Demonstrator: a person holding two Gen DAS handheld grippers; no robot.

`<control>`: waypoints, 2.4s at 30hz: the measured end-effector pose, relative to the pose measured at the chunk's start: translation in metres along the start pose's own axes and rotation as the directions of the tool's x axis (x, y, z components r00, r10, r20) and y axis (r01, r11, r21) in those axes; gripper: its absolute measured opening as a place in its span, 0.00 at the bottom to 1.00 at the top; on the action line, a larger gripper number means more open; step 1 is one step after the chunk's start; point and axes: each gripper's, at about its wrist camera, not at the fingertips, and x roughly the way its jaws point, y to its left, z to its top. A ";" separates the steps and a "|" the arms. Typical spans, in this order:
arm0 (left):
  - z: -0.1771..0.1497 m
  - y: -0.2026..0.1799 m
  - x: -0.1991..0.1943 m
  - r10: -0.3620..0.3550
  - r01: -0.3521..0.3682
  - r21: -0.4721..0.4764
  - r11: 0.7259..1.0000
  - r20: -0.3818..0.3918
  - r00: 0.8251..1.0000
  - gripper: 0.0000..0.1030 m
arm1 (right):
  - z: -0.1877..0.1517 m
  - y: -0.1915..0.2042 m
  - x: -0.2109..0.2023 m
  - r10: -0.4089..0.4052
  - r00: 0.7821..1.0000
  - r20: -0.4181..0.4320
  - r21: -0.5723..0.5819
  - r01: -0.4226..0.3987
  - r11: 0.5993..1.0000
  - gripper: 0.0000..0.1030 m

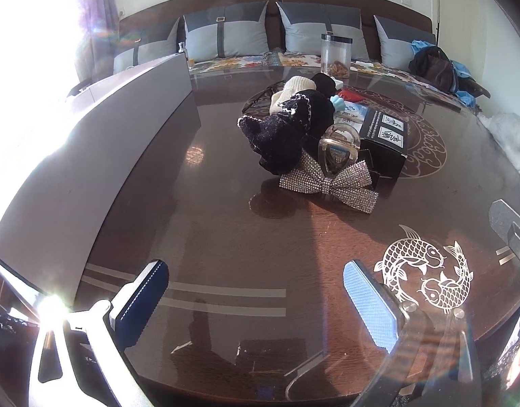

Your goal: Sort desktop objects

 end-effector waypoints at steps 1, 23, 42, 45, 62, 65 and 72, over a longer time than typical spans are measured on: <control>0.000 -0.001 0.001 0.001 -0.001 0.000 1.000 -0.002 1.000 1.00 | 0.000 0.000 0.000 0.001 1.000 -0.001 0.000 -0.001 1.000 1.00; -0.008 0.002 0.017 0.029 -0.029 0.004 1.000 -0.059 0.998 1.00 | -0.003 -0.003 0.011 0.014 0.999 -0.041 0.028 -0.013 1.000 1.00; -0.008 0.012 0.024 -0.039 0.034 -0.061 0.998 -0.072 0.997 1.00 | -0.011 -0.005 0.028 0.019 0.993 -0.117 0.041 -0.014 0.999 1.00; -0.007 0.012 0.024 -0.040 0.036 -0.059 0.998 -0.072 0.997 1.00 | -0.013 -0.005 0.031 0.020 0.991 -0.133 0.044 -0.014 0.999 1.00; -0.009 0.013 0.025 -0.055 0.052 -0.043 0.998 -0.087 0.995 1.00 | -0.024 -0.008 0.047 0.025 0.975 -0.220 0.063 -0.011 0.998 1.00; -0.008 0.013 0.026 -0.064 0.061 -0.036 0.998 -0.094 0.994 1.00 | -0.025 -0.008 0.048 0.023 0.973 -0.231 0.061 -0.009 0.998 1.00; -0.009 0.015 0.025 -0.072 0.070 -0.025 0.997 -0.099 0.993 1.00 | -0.027 -0.010 0.053 0.021 0.968 -0.251 0.070 -0.004 0.998 1.00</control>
